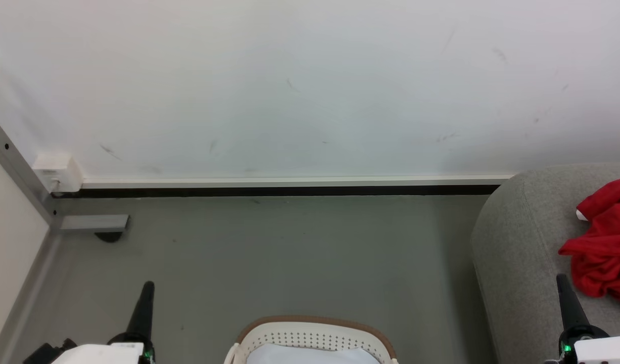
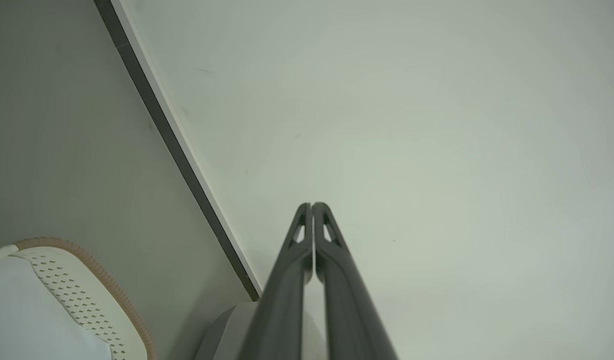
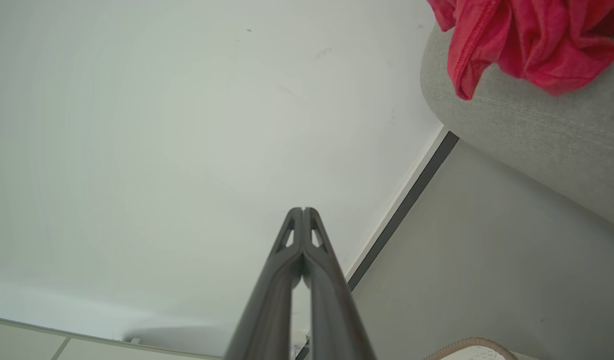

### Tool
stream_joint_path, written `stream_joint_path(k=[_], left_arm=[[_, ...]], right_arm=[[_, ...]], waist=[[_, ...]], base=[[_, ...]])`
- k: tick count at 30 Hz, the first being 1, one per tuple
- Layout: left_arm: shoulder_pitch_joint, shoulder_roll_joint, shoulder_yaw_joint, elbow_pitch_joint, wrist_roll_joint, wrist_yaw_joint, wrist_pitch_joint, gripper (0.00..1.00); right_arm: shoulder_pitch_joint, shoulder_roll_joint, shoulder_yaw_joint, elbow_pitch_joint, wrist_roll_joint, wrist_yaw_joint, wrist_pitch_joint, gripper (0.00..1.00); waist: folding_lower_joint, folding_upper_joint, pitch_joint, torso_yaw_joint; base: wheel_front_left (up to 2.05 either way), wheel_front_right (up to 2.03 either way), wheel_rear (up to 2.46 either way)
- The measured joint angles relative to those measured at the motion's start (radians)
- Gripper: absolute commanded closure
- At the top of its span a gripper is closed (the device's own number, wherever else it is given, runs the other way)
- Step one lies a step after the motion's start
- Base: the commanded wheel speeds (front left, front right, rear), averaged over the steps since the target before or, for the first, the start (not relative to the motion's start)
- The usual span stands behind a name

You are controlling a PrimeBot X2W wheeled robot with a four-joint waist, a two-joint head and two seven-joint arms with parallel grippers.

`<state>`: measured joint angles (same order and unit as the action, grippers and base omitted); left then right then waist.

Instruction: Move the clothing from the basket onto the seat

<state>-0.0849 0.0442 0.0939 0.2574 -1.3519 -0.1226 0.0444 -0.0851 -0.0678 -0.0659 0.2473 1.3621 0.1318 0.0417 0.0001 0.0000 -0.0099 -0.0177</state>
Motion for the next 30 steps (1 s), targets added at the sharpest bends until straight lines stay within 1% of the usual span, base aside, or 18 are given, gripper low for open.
stream_joint_path(k=[30], left_arm=[[-0.021,0.002,0.018,-0.005,-0.217,-0.004,0.06,1.0]], right_arm=[[-0.018,0.01,-0.036,0.002,0.209,0.0,0.058,1.0]], waist=[[0.0,0.0,0.009,0.015]], base=[[0.0,0.0,0.0]])
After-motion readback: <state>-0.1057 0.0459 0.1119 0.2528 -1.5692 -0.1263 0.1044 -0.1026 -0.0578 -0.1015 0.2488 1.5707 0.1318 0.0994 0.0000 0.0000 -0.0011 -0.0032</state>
